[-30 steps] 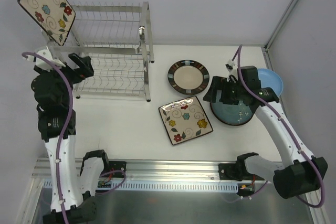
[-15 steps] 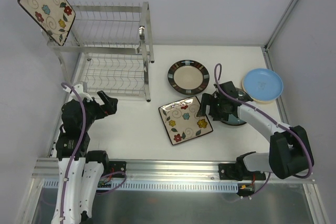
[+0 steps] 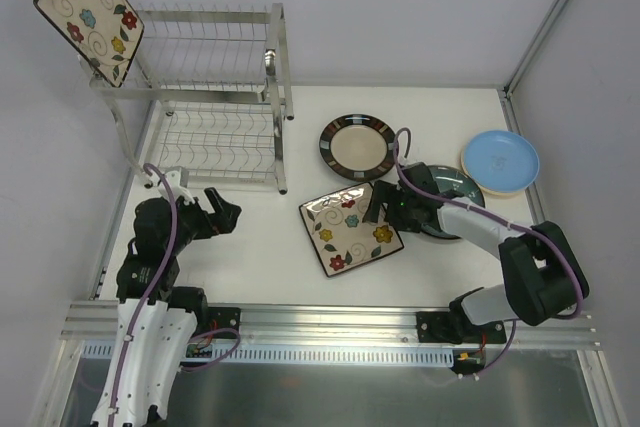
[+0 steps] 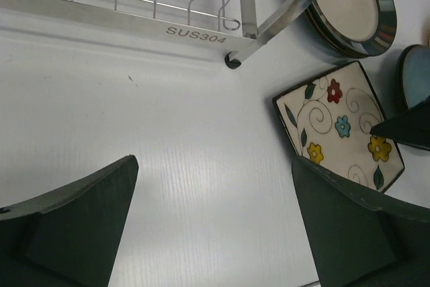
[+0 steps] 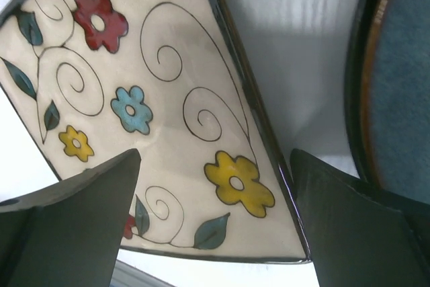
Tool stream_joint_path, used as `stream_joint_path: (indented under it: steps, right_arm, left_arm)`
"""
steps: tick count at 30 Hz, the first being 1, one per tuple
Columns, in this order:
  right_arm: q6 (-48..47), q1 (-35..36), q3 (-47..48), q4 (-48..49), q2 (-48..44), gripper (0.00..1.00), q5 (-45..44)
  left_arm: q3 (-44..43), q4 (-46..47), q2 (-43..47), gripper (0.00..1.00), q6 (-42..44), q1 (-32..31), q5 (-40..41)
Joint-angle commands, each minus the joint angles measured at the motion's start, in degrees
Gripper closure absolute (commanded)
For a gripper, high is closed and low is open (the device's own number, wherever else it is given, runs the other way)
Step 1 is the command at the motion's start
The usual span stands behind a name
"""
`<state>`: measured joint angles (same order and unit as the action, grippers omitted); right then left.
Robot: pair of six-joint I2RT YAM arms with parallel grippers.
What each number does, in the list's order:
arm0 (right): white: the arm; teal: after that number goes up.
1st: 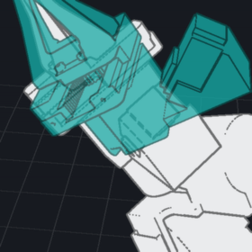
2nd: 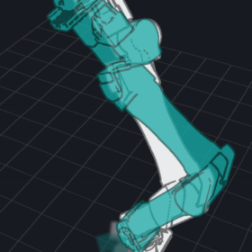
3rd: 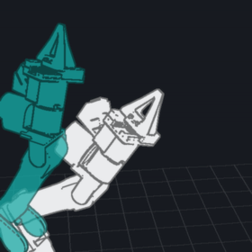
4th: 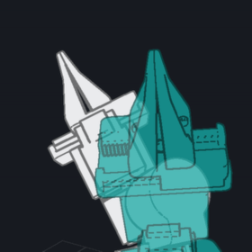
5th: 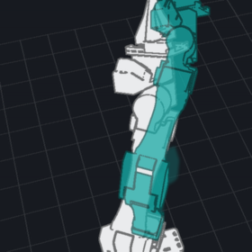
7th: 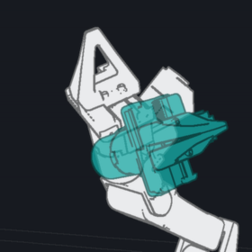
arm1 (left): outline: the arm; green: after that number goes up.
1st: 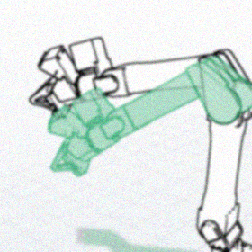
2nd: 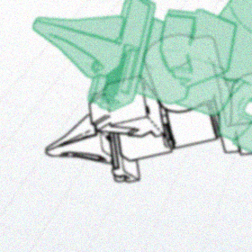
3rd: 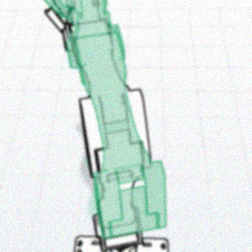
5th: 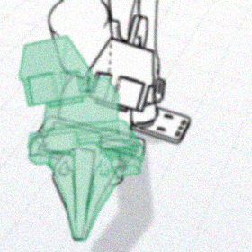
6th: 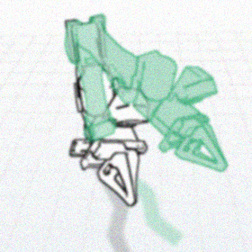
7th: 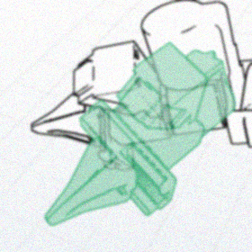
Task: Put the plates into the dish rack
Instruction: Grab a plate with the right arm
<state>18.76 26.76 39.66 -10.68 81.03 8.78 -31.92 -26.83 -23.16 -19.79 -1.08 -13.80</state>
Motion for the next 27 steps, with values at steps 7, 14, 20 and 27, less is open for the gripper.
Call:
stream_joint_path:
  steps: [7,14,20,27]
  right_arm:
    - [8.64,7.77,-3.18,5.66,3.34,0.00,0.80]
    - [9.63,9.18,-3.98,7.69,0.71,0.02,5.10]
    - [7.07,9.27,-6.51,9.88,-1.66,0.05,9.60]
    - [11.64,9.27,-13.10,20.23,-2.20,0.08,6.17]
  left_arm:
    - [2.39,1.78,-0.66,0.01,0.81,-1.99,-3.95]
    - [3.01,2.13,-1.28,0.01,0.02,-3.66,-4.48]
    - [3.09,2.48,-2.07,0.01,-0.33,-5.15,-5.44]
    - [3.45,2.83,-2.59,0.01,-0.77,-6.74,-5.80]
